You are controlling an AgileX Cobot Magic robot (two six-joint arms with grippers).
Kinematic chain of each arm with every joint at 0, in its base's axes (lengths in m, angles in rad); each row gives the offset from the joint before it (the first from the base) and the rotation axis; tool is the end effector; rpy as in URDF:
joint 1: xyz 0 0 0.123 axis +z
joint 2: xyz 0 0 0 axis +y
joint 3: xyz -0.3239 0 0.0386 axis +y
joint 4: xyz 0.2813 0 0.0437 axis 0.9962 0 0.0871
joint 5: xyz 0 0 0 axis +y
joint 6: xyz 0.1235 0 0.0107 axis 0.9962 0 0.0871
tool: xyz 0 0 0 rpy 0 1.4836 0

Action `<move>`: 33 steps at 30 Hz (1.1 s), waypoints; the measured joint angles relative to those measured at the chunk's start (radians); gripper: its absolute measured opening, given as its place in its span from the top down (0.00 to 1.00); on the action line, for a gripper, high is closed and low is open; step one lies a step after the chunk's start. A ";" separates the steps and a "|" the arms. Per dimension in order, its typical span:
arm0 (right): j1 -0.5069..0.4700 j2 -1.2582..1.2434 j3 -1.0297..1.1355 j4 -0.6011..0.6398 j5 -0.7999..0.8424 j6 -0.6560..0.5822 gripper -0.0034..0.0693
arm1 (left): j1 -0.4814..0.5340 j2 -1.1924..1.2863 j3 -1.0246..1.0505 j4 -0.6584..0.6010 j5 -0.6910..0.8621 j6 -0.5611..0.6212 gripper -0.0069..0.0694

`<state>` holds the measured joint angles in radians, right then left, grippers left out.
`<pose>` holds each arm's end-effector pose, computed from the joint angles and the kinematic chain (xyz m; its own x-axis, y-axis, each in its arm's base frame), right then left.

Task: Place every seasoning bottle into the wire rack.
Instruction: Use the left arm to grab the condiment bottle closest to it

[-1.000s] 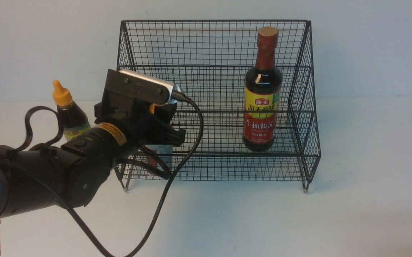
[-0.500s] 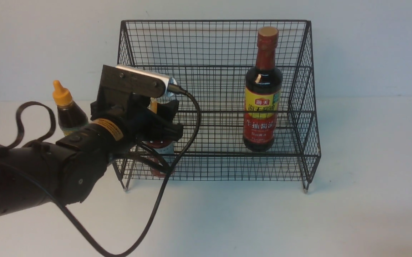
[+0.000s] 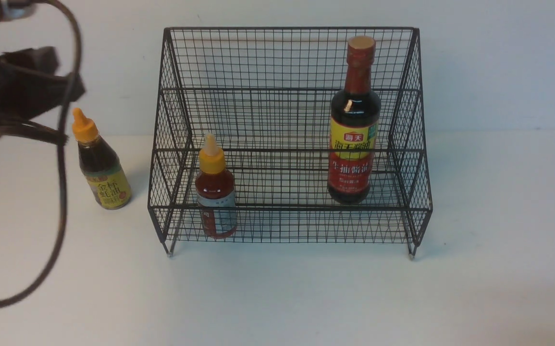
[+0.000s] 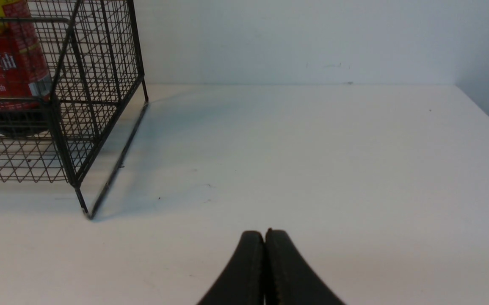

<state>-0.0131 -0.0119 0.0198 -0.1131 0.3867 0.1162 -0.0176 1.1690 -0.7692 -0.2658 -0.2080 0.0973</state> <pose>0.0753 -0.0063 0.1619 -0.2998 0.0153 -0.9539 0.0571 0.9984 -0.0019 0.3081 0.0013 0.3531 -0.1041 -0.1603 -0.9816 -0.0539 0.9864 -0.1553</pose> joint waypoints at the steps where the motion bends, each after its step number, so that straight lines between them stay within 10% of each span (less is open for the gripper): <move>1: 0.000 0.000 0.000 0.000 0.000 0.000 0.97 | 0.027 0.002 0.000 0.000 0.002 0.000 0.88; 8: 0.000 0.000 0.000 0.000 0.000 0.000 0.97 | 0.096 0.072 0.000 0.023 0.009 0.000 0.86; 22: 0.000 0.000 0.000 0.000 0.000 0.000 0.97 | 0.046 0.327 -0.002 0.150 -0.279 0.000 0.30; 33: 0.000 0.000 0.000 0.000 0.000 0.003 0.97 | 0.046 0.470 -0.097 0.152 -0.285 -0.001 0.27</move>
<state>-0.0131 -0.0119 0.0198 -0.1131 0.3867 0.1196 0.0281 1.6395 -0.8664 -0.1141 -0.4934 0.0964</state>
